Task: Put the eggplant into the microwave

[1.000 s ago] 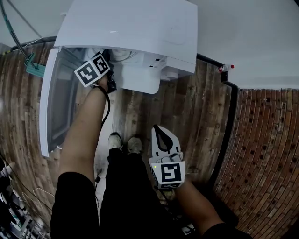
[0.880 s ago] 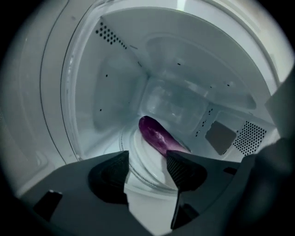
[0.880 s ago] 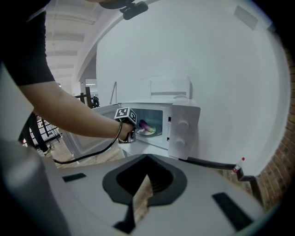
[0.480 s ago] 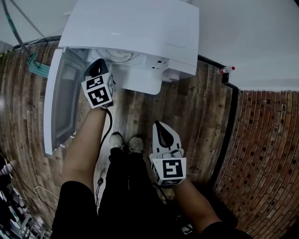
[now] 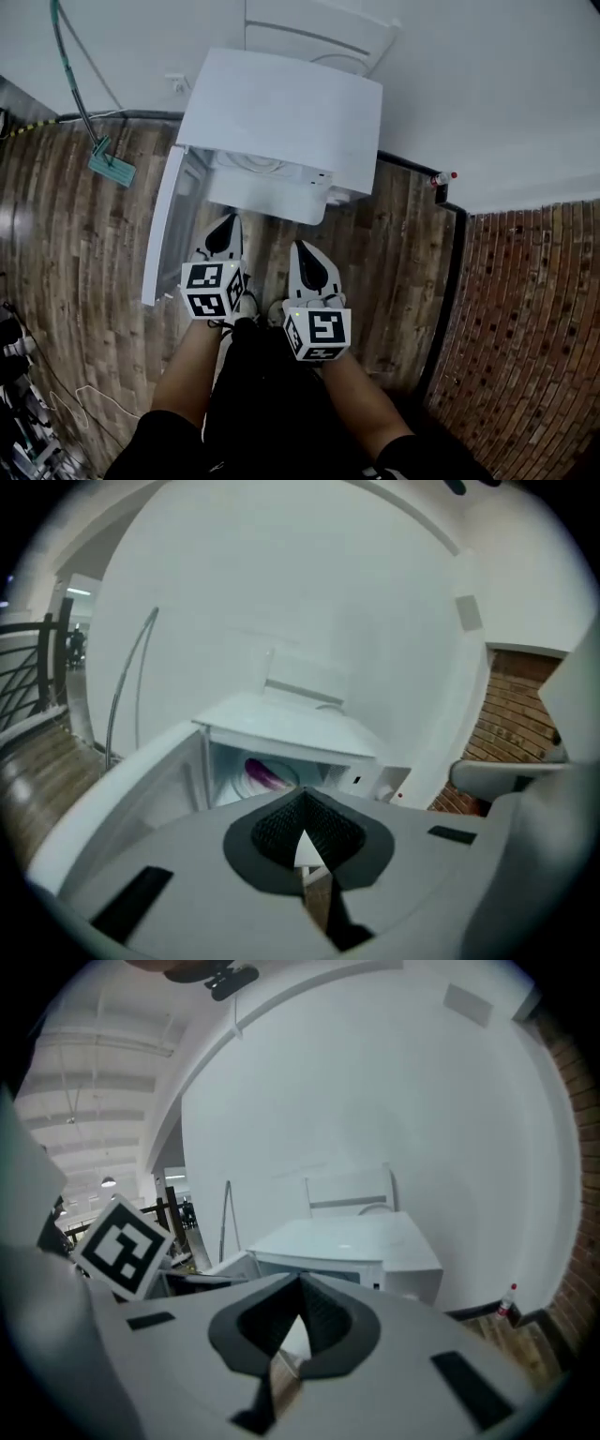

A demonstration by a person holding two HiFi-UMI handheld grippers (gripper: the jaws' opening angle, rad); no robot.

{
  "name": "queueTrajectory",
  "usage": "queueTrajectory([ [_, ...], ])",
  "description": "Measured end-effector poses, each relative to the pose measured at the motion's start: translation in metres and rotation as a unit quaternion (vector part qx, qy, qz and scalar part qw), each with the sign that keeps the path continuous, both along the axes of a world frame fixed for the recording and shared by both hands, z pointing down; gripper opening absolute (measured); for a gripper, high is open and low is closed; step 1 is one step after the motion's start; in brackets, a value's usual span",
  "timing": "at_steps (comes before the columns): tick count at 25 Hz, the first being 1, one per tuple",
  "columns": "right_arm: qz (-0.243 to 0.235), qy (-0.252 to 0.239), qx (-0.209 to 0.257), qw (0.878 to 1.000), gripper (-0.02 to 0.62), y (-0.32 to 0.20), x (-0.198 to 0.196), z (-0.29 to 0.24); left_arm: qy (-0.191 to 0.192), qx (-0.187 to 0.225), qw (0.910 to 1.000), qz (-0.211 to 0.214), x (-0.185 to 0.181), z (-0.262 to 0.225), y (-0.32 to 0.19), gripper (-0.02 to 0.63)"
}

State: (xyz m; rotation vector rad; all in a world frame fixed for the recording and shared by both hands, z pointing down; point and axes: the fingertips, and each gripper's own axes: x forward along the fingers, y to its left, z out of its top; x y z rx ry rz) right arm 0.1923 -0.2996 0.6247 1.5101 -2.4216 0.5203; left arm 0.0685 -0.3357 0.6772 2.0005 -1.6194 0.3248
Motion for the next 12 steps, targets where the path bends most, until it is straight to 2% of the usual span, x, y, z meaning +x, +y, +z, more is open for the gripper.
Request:
queueTrajectory([
  [2,0.005,-0.012,0.003,1.0,0.012,-0.003,-0.007,-0.033,-0.006,0.012,0.9999,0.01,-0.001,-0.04,0.011,-0.002],
  [7,0.008,-0.024,0.013,1.0,0.012,-0.013,-0.018,-0.141,-0.007,0.015,0.9998,-0.007,-0.015,-0.156,0.022,-0.002],
  [12,0.023,0.005,0.062,0.998,0.012,-0.013,0.0,-0.234,-0.001,0.04,0.9989,0.023,0.016,-0.265,0.03,-0.002],
])
